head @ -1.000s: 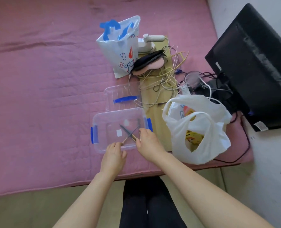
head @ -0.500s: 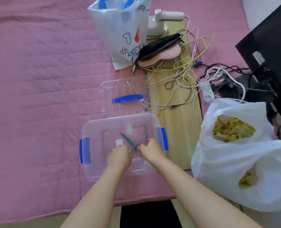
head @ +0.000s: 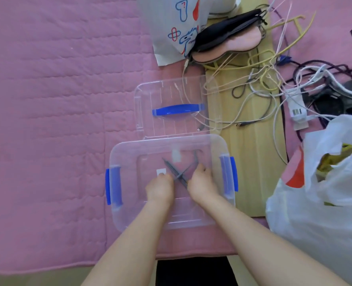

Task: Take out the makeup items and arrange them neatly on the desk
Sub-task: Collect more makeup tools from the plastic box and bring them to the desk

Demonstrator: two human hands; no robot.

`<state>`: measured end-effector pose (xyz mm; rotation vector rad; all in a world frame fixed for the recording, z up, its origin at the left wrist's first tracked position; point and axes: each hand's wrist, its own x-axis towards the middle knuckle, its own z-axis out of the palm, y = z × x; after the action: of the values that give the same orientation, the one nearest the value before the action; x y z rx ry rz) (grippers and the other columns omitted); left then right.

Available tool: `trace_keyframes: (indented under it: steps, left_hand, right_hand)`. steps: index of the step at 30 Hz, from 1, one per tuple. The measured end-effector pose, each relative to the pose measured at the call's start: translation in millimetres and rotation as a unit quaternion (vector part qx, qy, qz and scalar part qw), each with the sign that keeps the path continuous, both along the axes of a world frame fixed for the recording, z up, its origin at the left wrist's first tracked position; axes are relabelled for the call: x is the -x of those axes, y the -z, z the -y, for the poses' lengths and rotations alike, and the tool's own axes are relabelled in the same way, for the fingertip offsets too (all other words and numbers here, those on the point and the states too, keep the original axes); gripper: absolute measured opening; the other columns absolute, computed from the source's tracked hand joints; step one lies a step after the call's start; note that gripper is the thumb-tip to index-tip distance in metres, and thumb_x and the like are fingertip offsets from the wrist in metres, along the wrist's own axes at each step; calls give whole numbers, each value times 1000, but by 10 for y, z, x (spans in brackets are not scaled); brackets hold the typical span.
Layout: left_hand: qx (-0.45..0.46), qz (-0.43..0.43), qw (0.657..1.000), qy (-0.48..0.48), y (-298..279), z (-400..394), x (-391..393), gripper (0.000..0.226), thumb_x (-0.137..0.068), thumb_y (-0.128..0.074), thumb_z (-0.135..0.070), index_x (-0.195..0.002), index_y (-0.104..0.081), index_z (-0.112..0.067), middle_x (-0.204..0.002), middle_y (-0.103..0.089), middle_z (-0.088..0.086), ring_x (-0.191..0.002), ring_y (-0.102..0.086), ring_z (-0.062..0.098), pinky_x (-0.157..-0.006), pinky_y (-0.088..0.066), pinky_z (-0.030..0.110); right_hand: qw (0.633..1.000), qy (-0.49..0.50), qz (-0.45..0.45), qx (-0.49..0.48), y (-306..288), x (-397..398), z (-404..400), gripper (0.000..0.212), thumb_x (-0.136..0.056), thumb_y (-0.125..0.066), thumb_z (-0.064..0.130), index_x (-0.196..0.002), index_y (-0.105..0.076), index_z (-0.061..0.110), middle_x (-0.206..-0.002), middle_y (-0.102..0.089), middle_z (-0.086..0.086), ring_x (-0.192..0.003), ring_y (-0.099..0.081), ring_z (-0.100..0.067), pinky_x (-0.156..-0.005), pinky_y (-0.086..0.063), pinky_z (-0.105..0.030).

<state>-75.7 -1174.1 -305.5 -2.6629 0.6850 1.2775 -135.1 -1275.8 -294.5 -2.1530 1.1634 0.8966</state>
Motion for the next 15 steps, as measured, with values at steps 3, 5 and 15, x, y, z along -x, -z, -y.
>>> trace_keyframes:
  steps: [3,5,15]
  left_hand:
    - [-15,-22,991,-128,49,-146,-98,27,-92,-41,-5,-116,-53,-7,-116,-60,17,-108,-60,36,-85,-48,41]
    - [-1,-26,983,-183,71,-209,-156,26,-91,-44,-6,-116,-50,-7,-115,-61,18,-107,-60,38,-86,-49,42]
    - [21,-61,956,-287,77,-203,-233,37,-86,-55,-21,-119,-45,-6,-113,-62,22,-103,-60,40,-83,-50,41]
  right_hand:
    - [993,-98,-5,70,32,-36,-29,36,-93,-43,2,-127,-35,0,-126,-45,-18,-107,-58,-35,-80,-48,-41]
    - [988,-123,0,91,73,-69,-37,36,-93,-38,-1,-129,-35,0,-124,-47,-17,-108,-58,-35,-80,-49,-42]
    - [998,-50,-8,-31,162,-136,122,33,-90,-52,12,-120,-44,1,-129,-47,-20,-114,-54,-38,-87,-45,-37]
